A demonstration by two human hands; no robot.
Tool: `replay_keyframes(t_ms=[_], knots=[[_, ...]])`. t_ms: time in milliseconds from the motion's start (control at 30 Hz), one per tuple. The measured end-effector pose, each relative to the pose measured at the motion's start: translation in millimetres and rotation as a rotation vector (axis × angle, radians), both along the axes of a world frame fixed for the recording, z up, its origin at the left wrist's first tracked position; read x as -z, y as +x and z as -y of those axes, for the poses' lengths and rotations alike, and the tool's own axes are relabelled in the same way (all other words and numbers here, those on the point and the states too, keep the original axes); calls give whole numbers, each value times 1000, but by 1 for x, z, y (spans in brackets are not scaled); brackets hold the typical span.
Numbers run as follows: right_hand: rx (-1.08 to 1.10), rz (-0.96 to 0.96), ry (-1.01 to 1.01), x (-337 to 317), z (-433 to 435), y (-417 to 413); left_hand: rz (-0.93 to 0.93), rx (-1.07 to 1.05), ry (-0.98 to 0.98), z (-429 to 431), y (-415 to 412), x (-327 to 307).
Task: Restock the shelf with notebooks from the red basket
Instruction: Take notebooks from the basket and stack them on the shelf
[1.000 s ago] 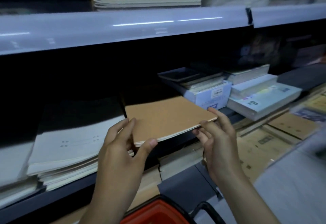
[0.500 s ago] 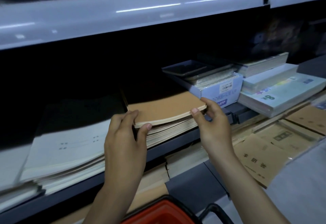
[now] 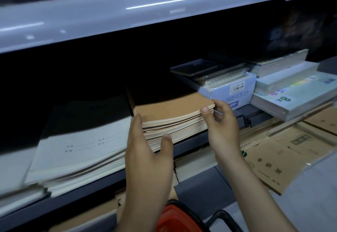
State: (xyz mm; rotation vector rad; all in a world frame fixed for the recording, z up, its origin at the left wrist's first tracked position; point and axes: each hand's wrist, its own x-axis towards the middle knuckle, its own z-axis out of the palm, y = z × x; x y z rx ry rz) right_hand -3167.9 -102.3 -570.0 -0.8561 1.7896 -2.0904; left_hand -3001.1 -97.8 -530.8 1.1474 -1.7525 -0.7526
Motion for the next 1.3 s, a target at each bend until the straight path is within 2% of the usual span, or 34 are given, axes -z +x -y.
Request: replay_keyframes(t_ms=[67,100,200,333,467,700,933,1167,1300], knots=[[4,39,10,1,-2,2,-208,-8,126,-22,-3,14],[-7,66,31,1,-3,2,-245,-33,179,-30,-4,23],[-77,63,121,5,-10,4,-212,-101,270,-38,-11,42],[-124,-1,162,8,-17,4,-58,-119,135,-26,-11,44],[-123,6,164,8,-13,3,-70,-72,132,-15,-16,34],[-55,-4,169,10,-10,10,-184,-44,197,-5,-19,36],[-38,173,53,-1,-16,12,-218,-17,149,-6,-12,41],[16,58,30,-1,-5,18,-364,-89,65,-5,-27,32],[43,81,-11,-1,1,14,-468,-135,44,13,-39,33]])
